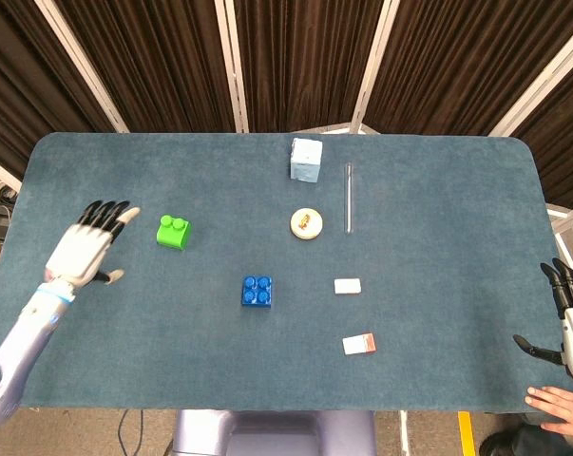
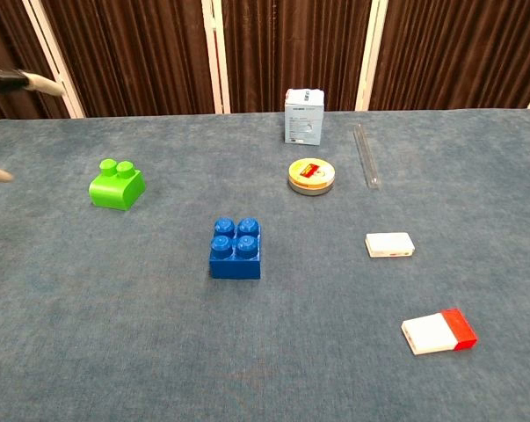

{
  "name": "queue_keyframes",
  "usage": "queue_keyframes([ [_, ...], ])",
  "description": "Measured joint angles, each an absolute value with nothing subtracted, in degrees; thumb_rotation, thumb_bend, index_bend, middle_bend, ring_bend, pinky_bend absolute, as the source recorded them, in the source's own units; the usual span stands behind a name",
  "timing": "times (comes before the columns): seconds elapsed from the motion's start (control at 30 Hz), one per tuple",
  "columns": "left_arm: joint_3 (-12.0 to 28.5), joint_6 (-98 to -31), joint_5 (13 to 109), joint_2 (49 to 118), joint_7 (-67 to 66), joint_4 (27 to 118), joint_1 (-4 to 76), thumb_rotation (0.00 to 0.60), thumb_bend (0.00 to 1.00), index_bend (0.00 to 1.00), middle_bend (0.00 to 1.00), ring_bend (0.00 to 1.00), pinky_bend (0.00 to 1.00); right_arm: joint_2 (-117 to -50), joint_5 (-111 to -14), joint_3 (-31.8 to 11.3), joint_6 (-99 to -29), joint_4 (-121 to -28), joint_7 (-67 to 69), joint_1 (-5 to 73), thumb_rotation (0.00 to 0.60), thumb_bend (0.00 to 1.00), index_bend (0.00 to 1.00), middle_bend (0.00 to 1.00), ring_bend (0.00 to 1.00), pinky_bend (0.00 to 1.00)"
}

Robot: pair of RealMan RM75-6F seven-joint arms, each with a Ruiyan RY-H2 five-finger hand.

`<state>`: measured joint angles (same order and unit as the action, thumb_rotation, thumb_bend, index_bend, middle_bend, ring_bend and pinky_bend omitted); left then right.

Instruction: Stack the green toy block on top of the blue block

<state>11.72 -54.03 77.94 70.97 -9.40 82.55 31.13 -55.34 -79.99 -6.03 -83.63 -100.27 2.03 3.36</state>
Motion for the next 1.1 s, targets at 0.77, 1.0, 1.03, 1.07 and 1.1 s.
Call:
queue_keyframes([
  [0.77,11.17,-38.19,73.09,91.38,-7.23,52.12,46.44,0.600,0.00,0.12,0.16,0.15,0.16,-55.89,-75.26,-6.76,-80.22,-98.41,1.98,3.99,0.600,0.00,0.03,0.00,0.00,0.00],
  [1.0,11.00,-36.03,72.04,95.30,-5.16,46.16,48.03,0.600,0.00,0.29,0.35,0.32,0.29,-56.13,-74.45,-6.86,-79.24,-97.92,2.04,4.31,0.600,0.00,0.03,0.00,0.00,0.00],
  [1.03,11.01,-35.96,71.99,96.01,-4.49,45.06,48.22,0.600,0.00,0.34,0.40,0.37,0.32,-56.16,-74.33,-6.90,-79.11,-97.89,2.05,4.37,0.600,0.00,0.03,0.00,0.00,0.00],
  [1.07,11.01,-35.94,71.99,96.53,-3.96,44.27,48.35,0.600,0.00,0.39,0.44,0.41,0.35,-56.19,-74.20,-6.94,-78.97,-97.87,2.04,4.43,0.600,0.00,0.03,0.00,0.00,0.00],
  [1.1,11.01,-35.97,72.03,97.02,-3.42,43.53,48.48,0.600,0.00,0.41,0.47,0.43,0.36,-56.21,-74.12,-6.96,-78.85,-97.86,2.03,4.48,0.600,0.00,0.03,0.00,0.00,0.00],
])
